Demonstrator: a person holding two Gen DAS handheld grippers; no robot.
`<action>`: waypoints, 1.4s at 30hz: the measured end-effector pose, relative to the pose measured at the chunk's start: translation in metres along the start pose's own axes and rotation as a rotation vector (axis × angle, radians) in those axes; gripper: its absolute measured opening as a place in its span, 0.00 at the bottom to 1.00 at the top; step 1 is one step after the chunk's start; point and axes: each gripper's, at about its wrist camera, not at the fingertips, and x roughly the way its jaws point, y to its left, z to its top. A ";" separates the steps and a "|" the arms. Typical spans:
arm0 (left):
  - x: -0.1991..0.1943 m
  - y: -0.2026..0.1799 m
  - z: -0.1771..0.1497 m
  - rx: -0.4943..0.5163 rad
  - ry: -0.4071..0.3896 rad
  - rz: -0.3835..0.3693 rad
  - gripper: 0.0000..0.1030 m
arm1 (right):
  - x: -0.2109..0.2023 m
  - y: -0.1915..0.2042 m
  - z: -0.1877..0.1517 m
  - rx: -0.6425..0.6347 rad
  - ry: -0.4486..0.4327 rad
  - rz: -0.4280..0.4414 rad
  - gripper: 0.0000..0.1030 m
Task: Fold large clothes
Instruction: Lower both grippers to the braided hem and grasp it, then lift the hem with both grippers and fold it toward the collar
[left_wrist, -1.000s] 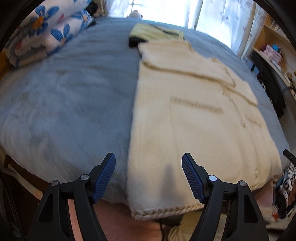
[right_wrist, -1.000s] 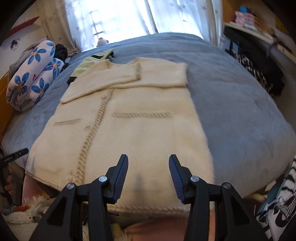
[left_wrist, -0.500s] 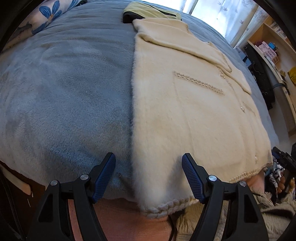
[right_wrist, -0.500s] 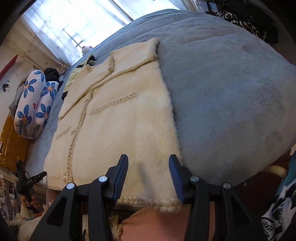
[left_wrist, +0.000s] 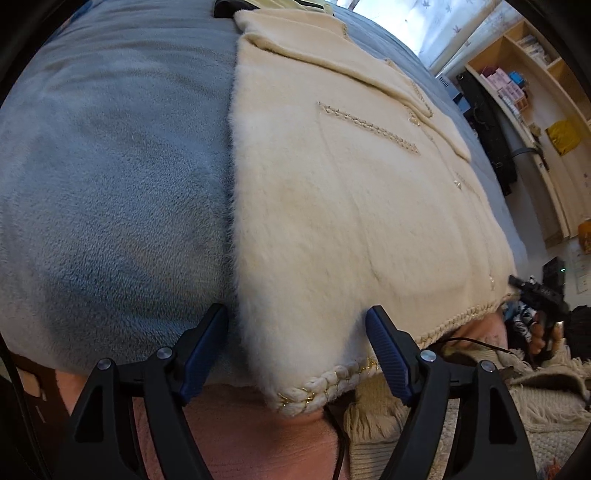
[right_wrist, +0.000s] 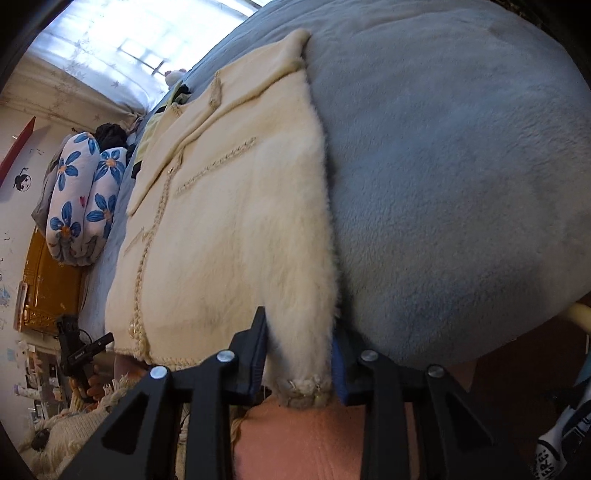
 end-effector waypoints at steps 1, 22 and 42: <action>0.000 0.001 -0.001 -0.002 -0.002 -0.010 0.74 | 0.002 -0.002 0.000 0.014 0.001 0.013 0.28; -0.024 -0.032 0.017 -0.033 -0.044 -0.131 0.13 | -0.021 0.047 0.020 -0.135 -0.064 -0.052 0.11; -0.022 -0.036 0.291 -0.383 -0.350 -0.172 0.13 | -0.022 0.125 0.289 -0.021 -0.415 0.060 0.00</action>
